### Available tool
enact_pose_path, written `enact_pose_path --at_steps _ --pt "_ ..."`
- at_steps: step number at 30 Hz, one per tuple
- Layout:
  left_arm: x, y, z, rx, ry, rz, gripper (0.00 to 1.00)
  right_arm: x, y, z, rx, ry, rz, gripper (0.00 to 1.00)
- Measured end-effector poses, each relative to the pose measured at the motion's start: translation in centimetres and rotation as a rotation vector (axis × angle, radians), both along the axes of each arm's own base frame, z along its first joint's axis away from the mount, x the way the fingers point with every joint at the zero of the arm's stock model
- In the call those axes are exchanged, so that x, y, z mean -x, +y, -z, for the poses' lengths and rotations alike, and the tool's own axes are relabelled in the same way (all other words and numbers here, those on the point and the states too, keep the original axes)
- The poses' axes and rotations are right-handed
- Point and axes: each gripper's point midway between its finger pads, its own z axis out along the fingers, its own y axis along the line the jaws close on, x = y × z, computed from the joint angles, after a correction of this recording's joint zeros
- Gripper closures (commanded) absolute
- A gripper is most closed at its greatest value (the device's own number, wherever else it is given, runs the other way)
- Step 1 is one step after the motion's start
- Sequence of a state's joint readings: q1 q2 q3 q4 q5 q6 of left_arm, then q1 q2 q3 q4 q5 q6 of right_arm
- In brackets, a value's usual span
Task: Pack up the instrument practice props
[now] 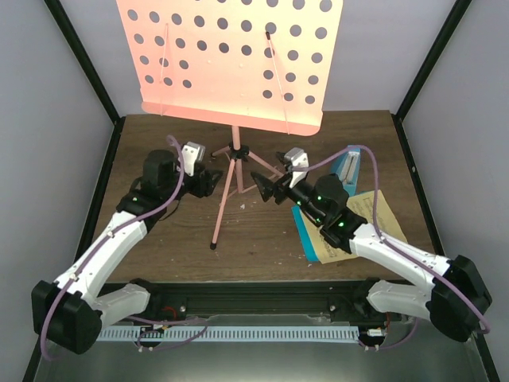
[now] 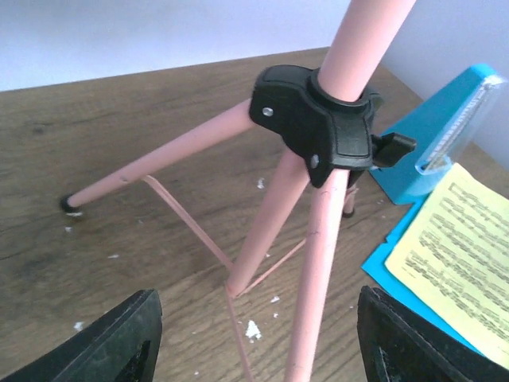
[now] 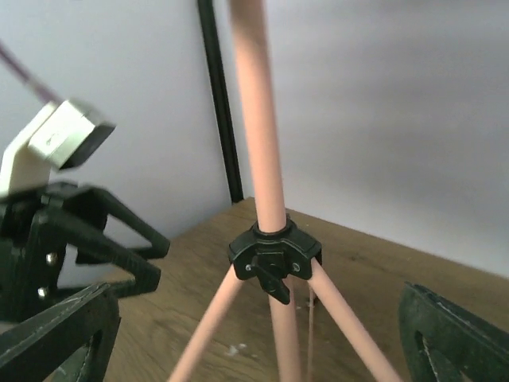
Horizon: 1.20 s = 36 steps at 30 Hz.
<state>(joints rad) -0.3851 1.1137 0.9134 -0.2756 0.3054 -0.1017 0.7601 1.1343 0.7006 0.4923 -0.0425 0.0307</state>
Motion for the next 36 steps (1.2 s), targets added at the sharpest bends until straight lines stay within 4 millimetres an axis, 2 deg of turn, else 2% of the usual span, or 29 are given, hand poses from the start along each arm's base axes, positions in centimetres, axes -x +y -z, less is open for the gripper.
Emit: enact_pose_path --at_steps 3,6,13,19,22,27,31,36 --pt "0.2 0.9 -0.2 -0.015 -0.036 -0.041 0.29 -0.1 -0.7 -0.5 -0.144 0.135 0.009 0.03" --pt "0.2 1.7 0.0 -0.030 -0.055 -0.075 0.28 -0.4 -0.8 0.0 -0.271 0.296 0.009 0.03" --pt "-0.1 2.5 -0.2 -0.054 -0.093 -0.120 0.27 -2.2 -0.9 2.3 -0.580 0.704 0.052 0.04" --pt "-0.2 2.6 -0.2 -0.062 -0.098 -0.127 0.27 -4.1 0.2 4.9 -0.730 0.953 0.068 0.07" --pt "-0.1 2.4 -0.2 -0.063 -0.098 -0.123 0.27 -4.6 0.6 5.8 -0.765 1.029 0.071 0.08" --pt "0.1 2.1 -0.2 -0.064 -0.099 -0.114 0.26 -5.4 2.0 5.1 -0.824 1.095 0.029 0.10" --pt "0.3 1.7 -0.2 -0.066 -0.100 -0.102 0.26 -6.1 3.1 4.5 -0.874 1.131 -0.011 0.17" --pt "0.5 1.3 -0.1 -0.072 -0.104 -0.088 0.26 -6.9 4.2 6.0 -0.892 1.195 -0.010 0.34"
